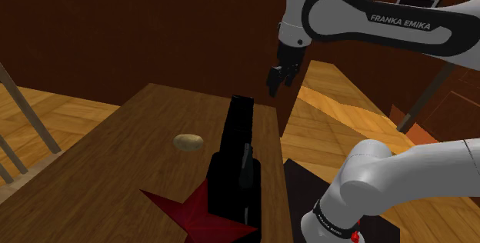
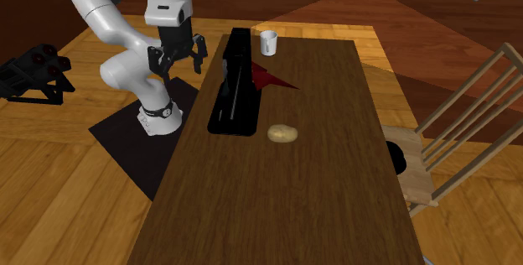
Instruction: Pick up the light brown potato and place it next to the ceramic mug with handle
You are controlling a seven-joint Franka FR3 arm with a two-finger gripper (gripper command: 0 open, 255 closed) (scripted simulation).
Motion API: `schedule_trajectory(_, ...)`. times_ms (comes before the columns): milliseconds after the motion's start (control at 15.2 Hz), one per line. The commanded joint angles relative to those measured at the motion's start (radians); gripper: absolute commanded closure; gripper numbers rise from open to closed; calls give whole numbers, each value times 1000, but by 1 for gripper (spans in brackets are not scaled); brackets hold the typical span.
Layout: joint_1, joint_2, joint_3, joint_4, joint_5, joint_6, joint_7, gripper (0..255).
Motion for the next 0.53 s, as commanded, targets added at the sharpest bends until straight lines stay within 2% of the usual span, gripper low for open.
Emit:
schedule_trajectory(0,0,0,0,0,0,0,0,0)
schedule_trajectory(462,46,227,7,26,39,168,-42,0)
